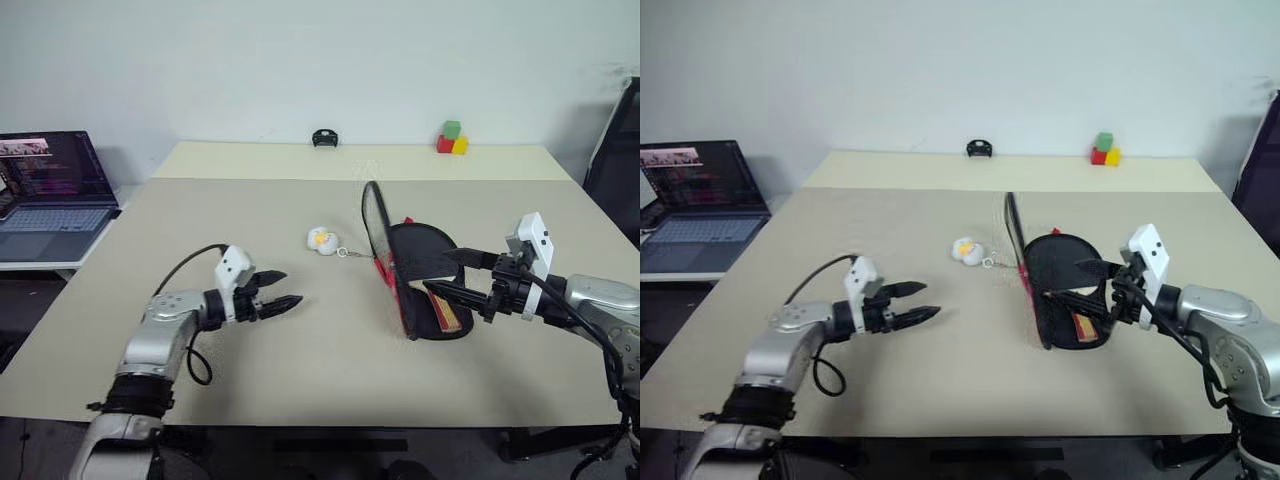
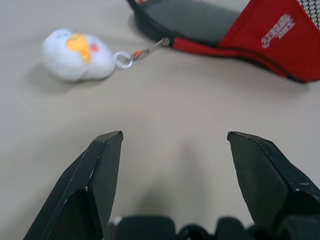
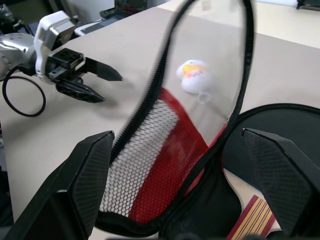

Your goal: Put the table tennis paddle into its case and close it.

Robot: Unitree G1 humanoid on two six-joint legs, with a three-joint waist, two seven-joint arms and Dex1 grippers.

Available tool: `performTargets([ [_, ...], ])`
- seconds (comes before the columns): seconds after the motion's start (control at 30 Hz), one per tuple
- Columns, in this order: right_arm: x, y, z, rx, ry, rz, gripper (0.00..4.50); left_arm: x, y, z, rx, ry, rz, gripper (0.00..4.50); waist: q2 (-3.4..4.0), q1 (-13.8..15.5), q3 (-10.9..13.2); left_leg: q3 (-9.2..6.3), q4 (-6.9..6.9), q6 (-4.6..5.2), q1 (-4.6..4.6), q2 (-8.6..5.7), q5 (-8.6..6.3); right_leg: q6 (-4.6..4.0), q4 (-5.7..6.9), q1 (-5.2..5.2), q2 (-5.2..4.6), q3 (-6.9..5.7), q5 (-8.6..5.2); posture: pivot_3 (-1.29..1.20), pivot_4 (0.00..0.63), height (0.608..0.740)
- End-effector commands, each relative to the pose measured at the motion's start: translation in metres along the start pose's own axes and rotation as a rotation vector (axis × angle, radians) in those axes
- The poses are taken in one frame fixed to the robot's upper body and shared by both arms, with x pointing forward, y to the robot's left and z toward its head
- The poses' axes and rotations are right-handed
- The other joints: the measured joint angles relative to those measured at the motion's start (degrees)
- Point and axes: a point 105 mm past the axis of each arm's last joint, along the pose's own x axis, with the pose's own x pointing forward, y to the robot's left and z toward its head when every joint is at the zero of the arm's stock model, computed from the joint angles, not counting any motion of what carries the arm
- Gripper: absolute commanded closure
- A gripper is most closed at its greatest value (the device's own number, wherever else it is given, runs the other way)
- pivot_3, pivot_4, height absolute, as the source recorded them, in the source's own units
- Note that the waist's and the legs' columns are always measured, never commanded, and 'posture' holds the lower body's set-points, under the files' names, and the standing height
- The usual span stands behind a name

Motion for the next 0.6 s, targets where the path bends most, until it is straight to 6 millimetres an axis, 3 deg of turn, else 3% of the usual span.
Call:
performTargets([
  [0.03,0.001,0.002,0.002,-0.027,-0.009,0.016,0.02,0.03,-0.004,0.024,0.077,-0.054,-0.061,0.84,-0.01,0.29,0.01,0.01,0.01,0.0,-0.01,-0.01,0.0,0.0,0.0,0.0,0.0,0.0,0.0,0.0,0.15,0.74],
  [0.23,0.004,0.002,-0.002,-0.029,0.003,0.009,0.02,0.07,-0.013,0.049,0.14,-0.111,-0.153,0.84,-0.03,0.66,0.02,0.04,0.04,0.0,-0.1,-0.03,0.0,0.01,-0.01,-0.06,0.01,0.03,0.01,0.0,0.15,0.74],
  [0.6,0.004,0.001,-0.007,-0.025,0.008,-0.014,0.02,0.094,-0.026,0.056,0.167,-0.142,-0.223,0.84,-0.04,0.8,0.02,0.02,0.05,0.01,-0.14,-0.02,-0.01,0.01,-0.02,-0.08,0.02,0.01,0.0,0.0,0.15,0.74],
])
